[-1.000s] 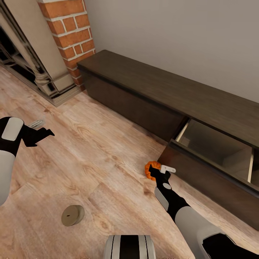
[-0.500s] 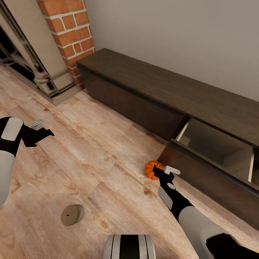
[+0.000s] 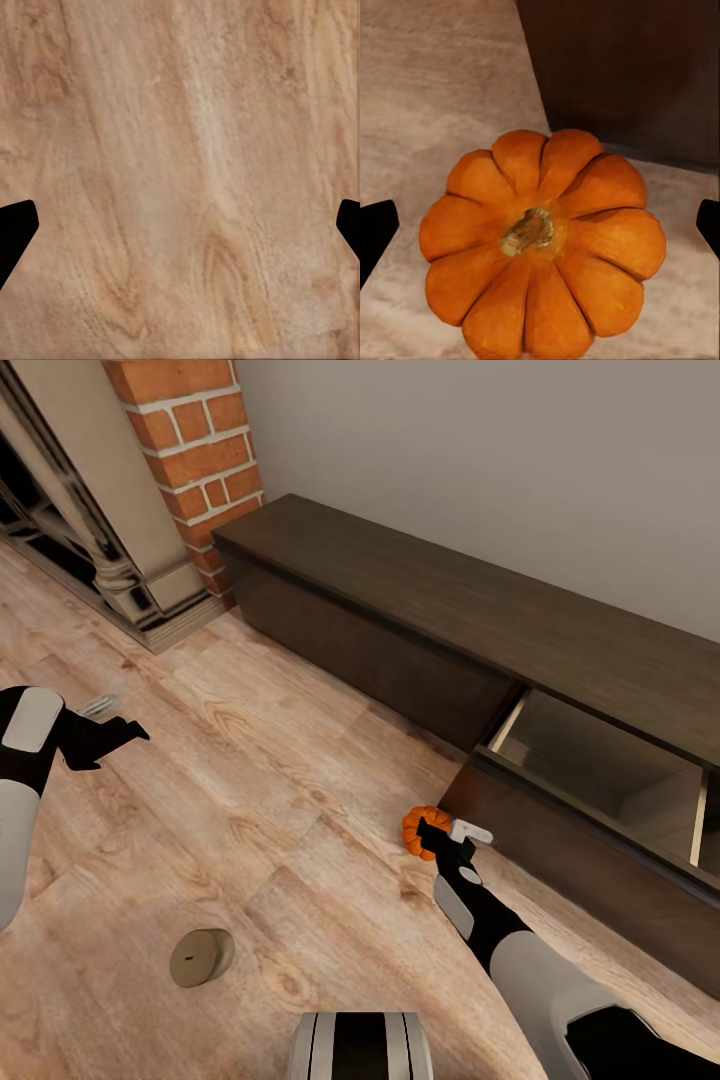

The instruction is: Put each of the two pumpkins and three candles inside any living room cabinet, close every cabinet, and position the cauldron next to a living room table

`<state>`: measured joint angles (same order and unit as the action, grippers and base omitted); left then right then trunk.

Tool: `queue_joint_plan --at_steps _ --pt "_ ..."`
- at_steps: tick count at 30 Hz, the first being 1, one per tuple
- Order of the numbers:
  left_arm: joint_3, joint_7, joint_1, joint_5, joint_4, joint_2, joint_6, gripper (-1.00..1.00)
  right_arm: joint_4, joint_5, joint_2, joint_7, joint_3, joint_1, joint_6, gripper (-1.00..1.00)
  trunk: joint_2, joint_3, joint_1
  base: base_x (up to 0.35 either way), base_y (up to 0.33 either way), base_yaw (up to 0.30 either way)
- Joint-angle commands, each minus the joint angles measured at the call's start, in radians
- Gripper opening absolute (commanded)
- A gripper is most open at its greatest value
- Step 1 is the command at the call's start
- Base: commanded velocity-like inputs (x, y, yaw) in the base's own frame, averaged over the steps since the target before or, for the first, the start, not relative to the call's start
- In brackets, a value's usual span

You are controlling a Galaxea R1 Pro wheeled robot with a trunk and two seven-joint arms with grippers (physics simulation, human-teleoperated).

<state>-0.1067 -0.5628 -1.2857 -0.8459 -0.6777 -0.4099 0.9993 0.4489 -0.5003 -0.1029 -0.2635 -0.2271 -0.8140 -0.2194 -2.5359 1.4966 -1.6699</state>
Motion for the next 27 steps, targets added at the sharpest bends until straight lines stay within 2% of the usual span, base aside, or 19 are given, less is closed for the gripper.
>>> queue_joint_plan --at_steps 1,4,8,13,21,25,26,27 --pt "-0.001 -0.011 0.0 -0.008 -0.001 0.006 0.001 1.0 -0.002 -0.005 -0.005 -0.012 -0.01 -0.003 -0.009 1.0 0.0 0.001 0.0 0.0 0.0 0.0" --pt "0.0 -0.011 0.0 -0.005 0.0 0.022 0.0 1.0 0.009 0.012 -0.022 -0.025 -0.024 -0.002 -0.014 1.0 0.0 0.001 0.0 0.0 0.0 0.0" --pt "0.001 -0.011 0.0 -0.004 0.0 0.026 0.0 1.0 0.016 0.035 -0.042 -0.03 -0.037 -0.001 -0.017 1.0 0.0 0.001 0.0 0.0 0.0 0.0" --pt "0.002 -0.01 0.0 -0.004 0.0 0.027 0.001 1.0 0.018 0.063 -0.044 -0.032 -0.041 0.0 -0.018 1.0 0.0 0.001 0.0 0.0 0.0 0.0" --pt "0.001 -0.009 0.0 -0.004 0.0 0.026 0.003 1.0 0.015 0.074 -0.045 -0.038 -0.043 0.001 -0.015 1.0 0.0 0.001 0.0 0.0 0.0 0.0" --pt "0.001 -0.01 0.0 -0.004 0.0 0.026 0.004 1.0 0.018 0.096 -0.046 -0.06 -0.044 0.001 0.007 1.0 0.0 0.001 0.0 0.0 0.0 0.0" --pt "0.001 -0.01 0.0 -0.004 0.0 0.026 0.004 1.0 0.019 0.102 -0.046 -0.094 -0.044 0.001 0.106 1.0 0.0 0.001 0.0 0.0 0.0 0.0" --pt "0.001 -0.01 0.0 -0.004 0.0 0.026 0.004 1.0 0.019 0.102 -0.046 -0.099 -0.043 0.001 0.12 1.0 0.0 0.001 0.0 0.0 0.0 0.0"
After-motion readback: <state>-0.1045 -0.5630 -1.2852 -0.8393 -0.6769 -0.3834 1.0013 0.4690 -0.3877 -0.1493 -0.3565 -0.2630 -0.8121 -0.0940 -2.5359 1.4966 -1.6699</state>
